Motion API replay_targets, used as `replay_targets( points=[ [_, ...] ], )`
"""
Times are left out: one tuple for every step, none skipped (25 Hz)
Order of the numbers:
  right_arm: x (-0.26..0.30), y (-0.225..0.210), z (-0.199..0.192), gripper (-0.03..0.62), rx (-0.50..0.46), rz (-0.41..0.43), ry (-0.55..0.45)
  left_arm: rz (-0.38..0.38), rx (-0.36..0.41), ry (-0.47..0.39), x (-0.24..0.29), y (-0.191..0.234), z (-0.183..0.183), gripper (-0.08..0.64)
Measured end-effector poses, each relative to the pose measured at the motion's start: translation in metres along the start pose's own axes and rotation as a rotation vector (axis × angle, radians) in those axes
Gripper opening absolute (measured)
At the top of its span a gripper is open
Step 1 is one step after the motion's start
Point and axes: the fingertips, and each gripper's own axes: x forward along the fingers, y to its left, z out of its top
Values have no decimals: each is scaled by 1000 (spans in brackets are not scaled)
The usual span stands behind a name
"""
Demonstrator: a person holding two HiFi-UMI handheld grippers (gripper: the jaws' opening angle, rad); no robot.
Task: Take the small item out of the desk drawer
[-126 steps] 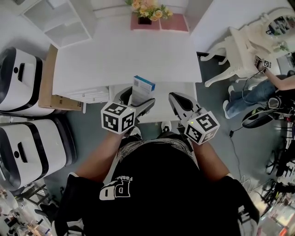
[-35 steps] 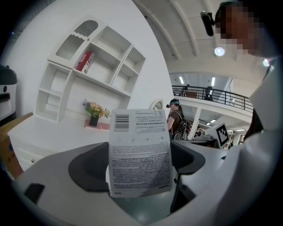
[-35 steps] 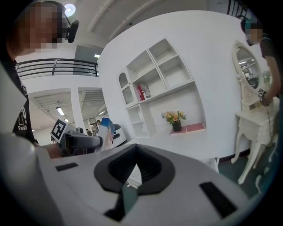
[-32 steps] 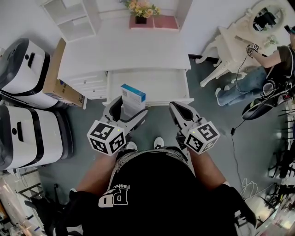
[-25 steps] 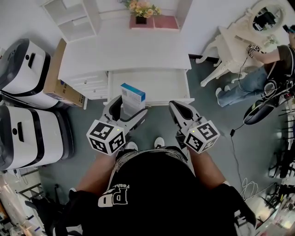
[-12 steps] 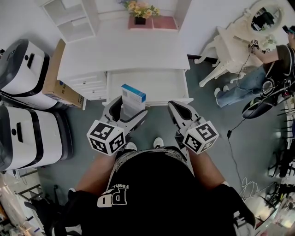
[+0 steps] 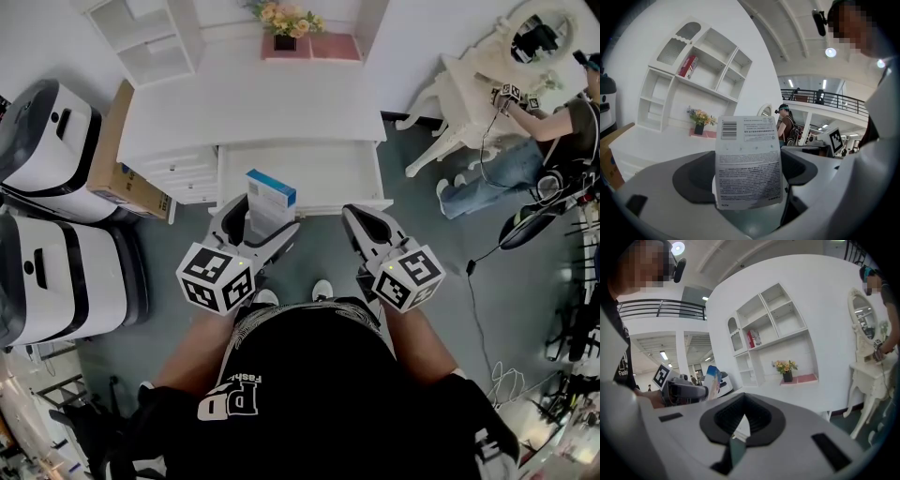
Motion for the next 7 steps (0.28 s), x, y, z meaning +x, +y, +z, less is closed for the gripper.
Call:
replay_targets(
  points=[
    [0,0,0,6,-1,1,1,0,0,0,0,0,0,428],
    [1,1,-1,6,-1,2,2,1,0,-1,0,0,0,428],
    [1,2,-2,6,-2,4,2,1,0,-2,-2,1,-1,428],
    [2,4,-3,6,-3,4,3,1,1,-2,-3,1,-2,428],
    [2,6,-4,6,-5,5,4,1,1,-2,-5,2,-2,428],
    [2,7,-4,6,-6,5,4,1,2,-2,-6,2,-3,428],
    [2,9,-5,6,-8,5,4,1,2,-3,-8,2,-4,428]
  ],
)
